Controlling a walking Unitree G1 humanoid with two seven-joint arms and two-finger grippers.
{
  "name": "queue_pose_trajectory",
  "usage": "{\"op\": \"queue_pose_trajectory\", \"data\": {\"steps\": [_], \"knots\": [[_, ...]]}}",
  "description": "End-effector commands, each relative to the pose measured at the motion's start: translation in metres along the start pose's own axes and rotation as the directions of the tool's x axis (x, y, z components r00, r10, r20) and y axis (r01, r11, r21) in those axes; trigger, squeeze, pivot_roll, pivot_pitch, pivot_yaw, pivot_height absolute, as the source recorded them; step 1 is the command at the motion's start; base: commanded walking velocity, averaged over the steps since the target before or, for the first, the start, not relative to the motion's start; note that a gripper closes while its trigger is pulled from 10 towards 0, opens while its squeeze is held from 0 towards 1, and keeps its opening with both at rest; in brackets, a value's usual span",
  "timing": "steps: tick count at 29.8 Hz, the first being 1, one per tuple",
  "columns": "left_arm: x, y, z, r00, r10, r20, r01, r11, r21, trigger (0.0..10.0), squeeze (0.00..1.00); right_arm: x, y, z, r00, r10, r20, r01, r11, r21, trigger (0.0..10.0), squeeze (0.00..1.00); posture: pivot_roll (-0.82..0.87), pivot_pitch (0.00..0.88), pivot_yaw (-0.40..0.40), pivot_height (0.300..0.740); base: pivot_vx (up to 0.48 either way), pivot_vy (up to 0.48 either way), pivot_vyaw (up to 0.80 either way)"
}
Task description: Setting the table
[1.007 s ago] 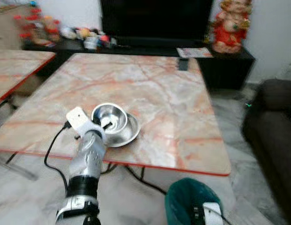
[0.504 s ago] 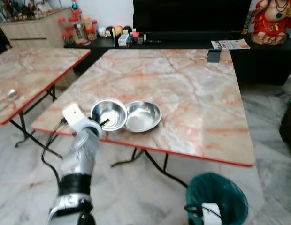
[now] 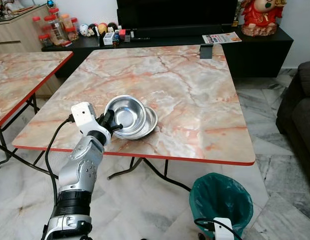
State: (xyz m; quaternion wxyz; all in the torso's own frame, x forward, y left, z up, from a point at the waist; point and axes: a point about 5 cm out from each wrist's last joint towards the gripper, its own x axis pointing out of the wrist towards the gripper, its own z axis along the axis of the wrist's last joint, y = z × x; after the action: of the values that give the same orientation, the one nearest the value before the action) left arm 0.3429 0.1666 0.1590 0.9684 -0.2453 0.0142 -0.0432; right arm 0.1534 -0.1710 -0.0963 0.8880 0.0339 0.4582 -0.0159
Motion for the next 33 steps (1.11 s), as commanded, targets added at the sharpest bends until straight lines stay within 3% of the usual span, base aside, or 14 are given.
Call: {"op": "queue_pose_trajectory", "data": {"steps": [1,14,21,33], "knots": [[0.002,-0.001,0.003,1.0,-0.009,-0.003,0.009,1.0,-0.026,10.0,0.0,0.001,0.004,0.002,1.0,0.001,0.009,-0.001,1.0,0.015,10.0,0.0,0.08,0.0,0.11,0.74,0.0,0.0,0.0],[0.026,-0.019,-0.003,0.999,-0.029,-0.027,0.028,0.999,-0.03,10.0,0.0,-0.001,0.005,-0.004,1.0,-0.002,0.0,0.002,1.0,0.026,10.0,0.0,0.05,0.005,0.126,0.74,0.0,0.0,0.0],[0.016,-0.014,-0.008,0.999,-0.032,0.006,0.032,0.999,0.035,10.0,0.0,-0.001,0.001,-0.002,1.0,-0.01,0.008,0.01,1.0,0.029,10.0,0.0,0.05,0.001,0.123,0.74,0.0,0.0,0.0],[0.001,0.002,0.001,0.999,0.006,0.052,-0.01,0.998,0.064,10.0,0.0,0.002,0.0,0.008,1.0,-0.005,0.027,0.004,1.0,0.026,10.0,0.0,0.06,0.0,0.109,0.74,0.0,0.34,-0.05]]}}
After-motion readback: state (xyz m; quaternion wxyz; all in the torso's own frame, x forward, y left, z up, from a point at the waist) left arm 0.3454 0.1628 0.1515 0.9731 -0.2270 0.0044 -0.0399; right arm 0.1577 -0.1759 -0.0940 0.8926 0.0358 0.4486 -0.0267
